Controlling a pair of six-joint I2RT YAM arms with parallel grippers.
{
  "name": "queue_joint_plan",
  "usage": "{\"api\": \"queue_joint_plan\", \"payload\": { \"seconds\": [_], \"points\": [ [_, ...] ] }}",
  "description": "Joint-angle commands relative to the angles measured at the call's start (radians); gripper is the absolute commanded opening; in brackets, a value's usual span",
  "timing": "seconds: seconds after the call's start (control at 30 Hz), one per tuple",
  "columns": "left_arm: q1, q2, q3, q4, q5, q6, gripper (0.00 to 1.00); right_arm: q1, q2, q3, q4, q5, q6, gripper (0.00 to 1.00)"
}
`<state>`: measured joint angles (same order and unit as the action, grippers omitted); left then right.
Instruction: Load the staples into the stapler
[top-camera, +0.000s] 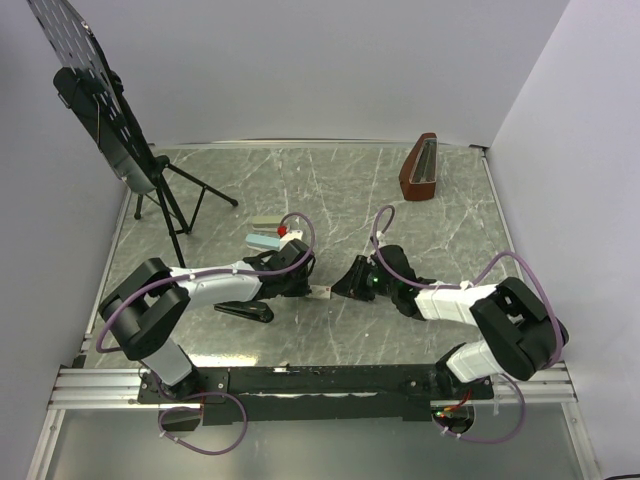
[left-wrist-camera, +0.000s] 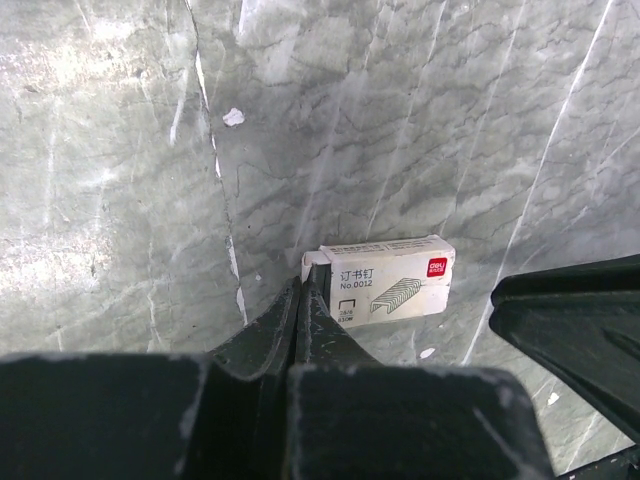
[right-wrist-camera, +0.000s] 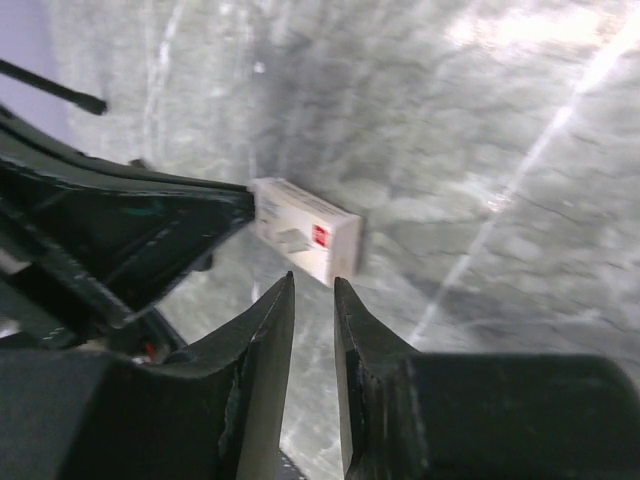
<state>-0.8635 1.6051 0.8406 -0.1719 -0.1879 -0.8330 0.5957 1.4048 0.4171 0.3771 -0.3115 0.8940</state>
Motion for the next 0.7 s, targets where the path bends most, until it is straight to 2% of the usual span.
{"api": "queue_joint_plan", "payload": {
  "seconds": [0.0,0.33,0.67],
  "points": [
    [-0.002,-0.033,0.031,0.009,0.007,-0.009,0.01,-0.002,0.031,0.009,0.111,-0.031,0.039,0.32],
    [0.0,-0.031,0.026,0.015,0.013,-0.012,0.01,-0.004,0.131,0.022,0.164,-0.066,0.068,0.36],
    [0.0,-0.031,0.02,0.02,0.018,-0.015,0.01,-0.002,0.186,0.025,0.247,-0.107,0.091,0.32]
  ]
}}
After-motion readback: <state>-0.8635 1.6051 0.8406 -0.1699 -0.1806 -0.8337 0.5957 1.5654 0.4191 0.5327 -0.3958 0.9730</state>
